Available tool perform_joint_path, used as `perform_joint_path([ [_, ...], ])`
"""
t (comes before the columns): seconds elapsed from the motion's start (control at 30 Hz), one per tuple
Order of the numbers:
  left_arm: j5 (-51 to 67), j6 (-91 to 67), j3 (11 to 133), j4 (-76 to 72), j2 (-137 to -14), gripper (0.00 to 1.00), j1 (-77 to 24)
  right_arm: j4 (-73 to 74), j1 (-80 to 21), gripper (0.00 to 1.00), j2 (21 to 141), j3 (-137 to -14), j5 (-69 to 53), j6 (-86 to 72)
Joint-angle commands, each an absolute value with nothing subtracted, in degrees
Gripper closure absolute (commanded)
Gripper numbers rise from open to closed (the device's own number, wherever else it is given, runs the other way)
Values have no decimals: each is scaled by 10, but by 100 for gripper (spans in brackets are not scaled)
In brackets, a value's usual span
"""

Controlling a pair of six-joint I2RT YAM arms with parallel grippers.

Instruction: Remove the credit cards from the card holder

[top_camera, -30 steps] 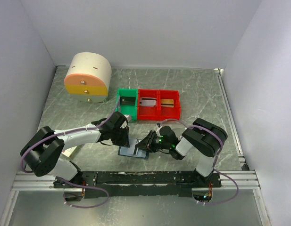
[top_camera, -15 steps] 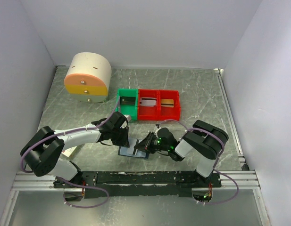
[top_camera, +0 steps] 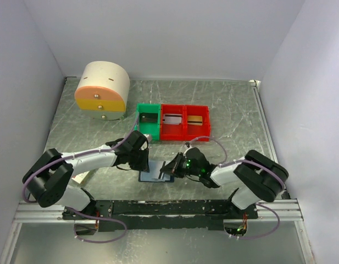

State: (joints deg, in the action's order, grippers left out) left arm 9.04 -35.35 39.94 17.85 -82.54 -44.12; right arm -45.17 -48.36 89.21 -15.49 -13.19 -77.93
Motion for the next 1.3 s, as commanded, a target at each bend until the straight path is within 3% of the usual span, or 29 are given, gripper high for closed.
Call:
perform_joint_path([
  [0.0,69,-352,396,200,-811,76,-446,-277,-481,100,829,-187,-95,-708],
  [0.2,64,-352,395,197,-774,73,-446,-212,-480,100,775,-201,-108,-667],
  [0.47,29,-352,416,220,-716,61,-446,-92,-481,100,715,-248,-70,-613],
  [0.6,-43,-335,451,272,-694,44,-446,-83,-481,100,700,-256,-67,-580],
  [0.7,-121,-332,472,318,-663,19,-446,-87,-481,100,697,-264,-62,-549],
  [0.83,-230,-327,490,369,-621,4,-446,-85,-486,100,677,-281,-40,-505],
  [1.1,-426,-314,501,416,-593,0,-428,14,-489,100,604,-332,78,-352],
  [1.17,-432,-303,497,409,-598,0,-407,41,-489,100,587,-345,118,-314],
  [1.27,-350,-254,477,355,-593,0,-325,63,-488,100,574,-363,172,-267],
])
